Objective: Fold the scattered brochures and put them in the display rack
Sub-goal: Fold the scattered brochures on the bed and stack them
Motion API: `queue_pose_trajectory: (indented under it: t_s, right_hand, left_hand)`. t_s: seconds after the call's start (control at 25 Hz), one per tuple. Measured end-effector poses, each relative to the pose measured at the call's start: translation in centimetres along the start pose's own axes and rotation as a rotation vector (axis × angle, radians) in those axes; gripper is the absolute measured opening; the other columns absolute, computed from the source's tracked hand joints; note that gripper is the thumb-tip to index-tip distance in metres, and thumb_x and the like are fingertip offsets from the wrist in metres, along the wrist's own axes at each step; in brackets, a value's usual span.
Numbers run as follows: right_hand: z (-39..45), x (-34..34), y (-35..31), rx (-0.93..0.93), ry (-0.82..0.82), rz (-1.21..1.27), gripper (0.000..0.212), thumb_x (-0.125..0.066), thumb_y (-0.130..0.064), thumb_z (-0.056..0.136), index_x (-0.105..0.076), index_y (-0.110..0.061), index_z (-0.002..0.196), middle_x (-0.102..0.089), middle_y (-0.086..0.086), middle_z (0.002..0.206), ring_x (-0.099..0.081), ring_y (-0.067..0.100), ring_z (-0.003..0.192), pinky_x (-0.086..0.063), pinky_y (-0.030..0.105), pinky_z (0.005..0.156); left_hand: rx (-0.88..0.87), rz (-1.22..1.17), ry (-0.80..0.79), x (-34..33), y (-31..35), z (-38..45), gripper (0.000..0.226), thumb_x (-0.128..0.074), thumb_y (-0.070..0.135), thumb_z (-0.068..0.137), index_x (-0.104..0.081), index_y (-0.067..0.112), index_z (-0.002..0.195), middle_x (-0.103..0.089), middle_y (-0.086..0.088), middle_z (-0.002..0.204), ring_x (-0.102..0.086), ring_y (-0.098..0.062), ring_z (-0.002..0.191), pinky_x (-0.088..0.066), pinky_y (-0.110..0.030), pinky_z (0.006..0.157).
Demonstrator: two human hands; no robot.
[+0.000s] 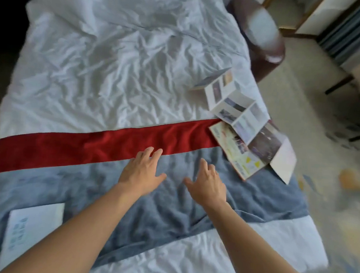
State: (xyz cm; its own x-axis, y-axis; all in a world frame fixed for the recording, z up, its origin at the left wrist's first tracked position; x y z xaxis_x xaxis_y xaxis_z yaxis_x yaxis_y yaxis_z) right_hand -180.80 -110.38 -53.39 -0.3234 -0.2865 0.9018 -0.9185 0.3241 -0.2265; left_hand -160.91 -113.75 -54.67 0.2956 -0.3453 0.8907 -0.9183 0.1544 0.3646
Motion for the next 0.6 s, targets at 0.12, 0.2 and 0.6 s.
queue_pose_trajectory:
  t_s: [0.12,0.2,0.6]
  right_hand:
    - [3.4,2.2,8.1,-0.046,0.019,0.042,0.076,-0.059,-0.054,0.088,-0.027,-0.021,0.148,-0.044,0.004,0.138,-0.048,0.027,0.128,-0.047,0.043,0.09]
    - [5.7,3.3,12.2,-0.054,0.018,0.049,0.072,-0.058,-0.054,0.087,-0.029,-0.023,0.145,-0.045,0.004,0.136,-0.051,0.028,0.124,-0.048,0.042,0.085]
    - [18.9,8.0,20.5,-0.01,0.003,0.057,0.07,-0.059,-0.053,0.087,-0.031,-0.024,0.145,-0.05,0.005,0.131,-0.052,0.028,0.118,-0.049,0.041,0.082]
  left_hand:
    - [-0.014,-0.015,-0.047,-3.0,6.8,4.4,0.075,-0.057,0.052,0.088,-0.027,0.024,0.15,-0.033,-0.001,0.149,-0.041,-0.026,0.127,-0.042,-0.041,0.1]
    - [0.007,-0.022,-0.072,-4.6,10.3,6.9,0.072,-0.057,0.05,0.089,-0.029,0.023,0.149,-0.036,0.0,0.145,-0.042,-0.025,0.124,-0.042,-0.04,0.099]
    - [0.109,0.041,-0.045,-4.7,17.7,20.6,0.071,-0.056,0.047,0.09,-0.029,0.017,0.149,-0.038,-0.003,0.147,-0.04,-0.025,0.13,-0.043,-0.041,0.1]
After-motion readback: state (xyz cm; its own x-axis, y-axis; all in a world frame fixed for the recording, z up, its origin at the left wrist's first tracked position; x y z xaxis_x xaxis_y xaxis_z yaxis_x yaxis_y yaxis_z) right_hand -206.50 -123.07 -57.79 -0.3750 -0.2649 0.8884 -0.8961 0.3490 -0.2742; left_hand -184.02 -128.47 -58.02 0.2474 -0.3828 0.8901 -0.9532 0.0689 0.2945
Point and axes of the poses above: each hand's wrist, its own z-axis towards the middle knuckle, its own x-axis out of the back of the hand, y = z × x, the point moved 3 cm from there along z, towards the middle knuckle
